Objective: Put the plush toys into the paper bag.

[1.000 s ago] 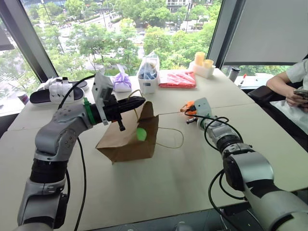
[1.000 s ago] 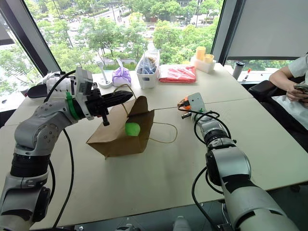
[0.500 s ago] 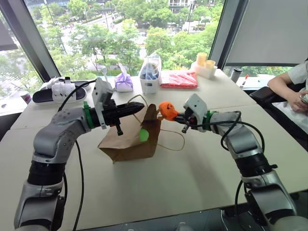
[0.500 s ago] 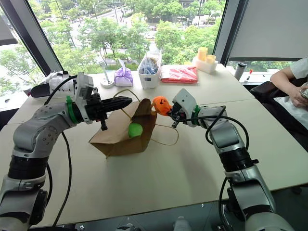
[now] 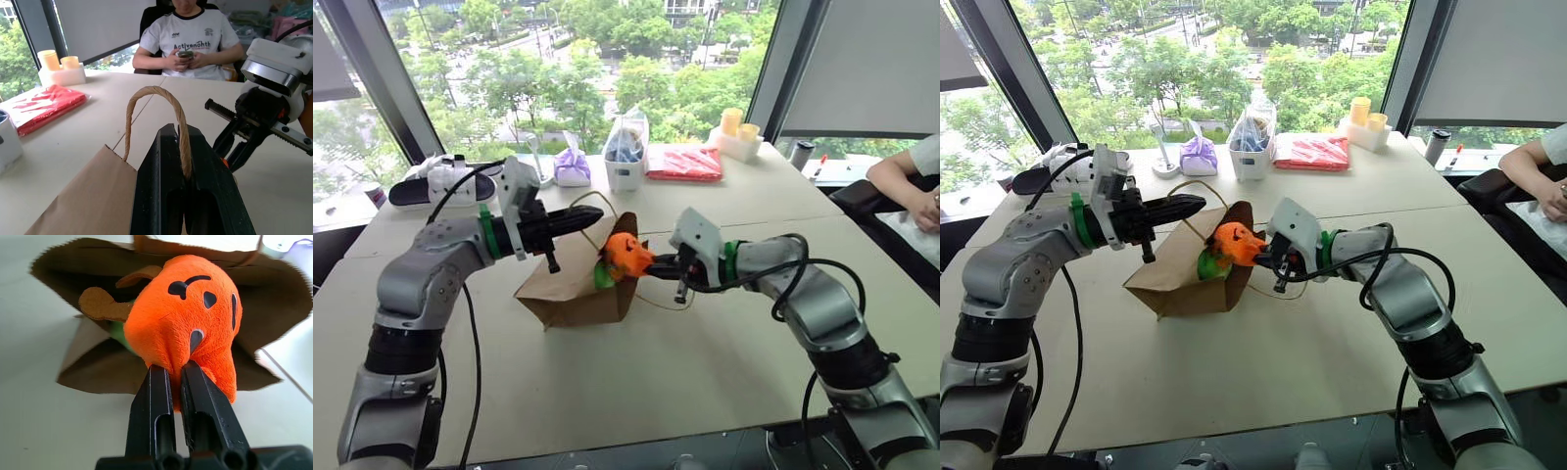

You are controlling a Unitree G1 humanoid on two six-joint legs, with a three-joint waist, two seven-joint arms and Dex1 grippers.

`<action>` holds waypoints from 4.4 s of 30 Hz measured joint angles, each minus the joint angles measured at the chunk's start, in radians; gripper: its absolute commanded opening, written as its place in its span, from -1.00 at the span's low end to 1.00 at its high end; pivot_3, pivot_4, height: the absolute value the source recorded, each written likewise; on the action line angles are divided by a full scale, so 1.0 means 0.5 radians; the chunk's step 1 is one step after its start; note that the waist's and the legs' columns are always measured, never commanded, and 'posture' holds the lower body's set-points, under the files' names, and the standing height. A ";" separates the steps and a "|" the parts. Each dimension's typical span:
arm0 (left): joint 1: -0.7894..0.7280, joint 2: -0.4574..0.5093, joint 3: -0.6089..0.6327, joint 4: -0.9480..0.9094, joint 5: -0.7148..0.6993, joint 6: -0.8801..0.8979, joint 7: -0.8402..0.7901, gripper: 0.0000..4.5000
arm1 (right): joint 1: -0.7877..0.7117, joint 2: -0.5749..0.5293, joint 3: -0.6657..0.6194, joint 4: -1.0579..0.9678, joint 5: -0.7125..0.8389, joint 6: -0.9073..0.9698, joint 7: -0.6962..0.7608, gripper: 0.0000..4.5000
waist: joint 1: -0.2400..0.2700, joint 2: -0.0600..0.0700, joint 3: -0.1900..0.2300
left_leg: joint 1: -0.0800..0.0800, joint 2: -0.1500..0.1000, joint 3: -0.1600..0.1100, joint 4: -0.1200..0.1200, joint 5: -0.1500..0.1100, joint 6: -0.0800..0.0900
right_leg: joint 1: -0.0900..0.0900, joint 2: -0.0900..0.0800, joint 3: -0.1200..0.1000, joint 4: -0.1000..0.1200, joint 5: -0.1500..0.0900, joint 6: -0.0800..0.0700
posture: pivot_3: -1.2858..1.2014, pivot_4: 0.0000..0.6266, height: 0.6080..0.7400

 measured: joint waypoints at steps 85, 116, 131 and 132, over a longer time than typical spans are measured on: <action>0.006 0.088 0.172 0.103 0.035 -0.081 0.124 -1.00 | 0.043 0.576 -0.409 0.995 0.131 0.029 -0.632 -0.98 | -0.011 -0.001 -0.001 | 0.000 0.001 0.003 -0.002 0.002 -0.003 | -0.004 0.000 0.000 0.002 0.001 -0.001 | 0.03 -0.52 1.00; -0.022 0.033 0.251 -0.028 -0.229 0.178 0.274 -1.00 | -1.098 0.421 -1.447 0.898 0.938 1.392 -1.202 -0.98 | -0.010 0.000 0.000 | -0.001 0.001 0.003 -0.004 -0.002 0.004 | -0.005 -0.001 0.001 0.002 0.001 -0.001 | 0.03 -0.52 1.00; 0.149 -0.042 0.131 -0.098 -0.121 0.160 0.359 -1.00 | -0.756 0.504 -1.216 0.902 0.882 1.222 -1.277 -0.98 | -0.012 0.000 0.000 | -0.001 0.002 0.005 -0.004 -0.001 0.002 | -0.006 0.000 0.001 0.002 0.001 -0.001 | 0.03 -0.52 1.00; 0.148 -0.041 0.132 -0.095 -0.123 0.161 0.360 -1.00 | -0.774 0.528 -1.234 0.907 0.882 1.226 -1.298 -0.98 | -0.012 0.000 0.000 | -0.001 0.002 0.005 -0.004 -0.001 0.002 | -0.006 0.000 0.001 0.002 0.001 -0.001 | 0.03 -0.52 1.00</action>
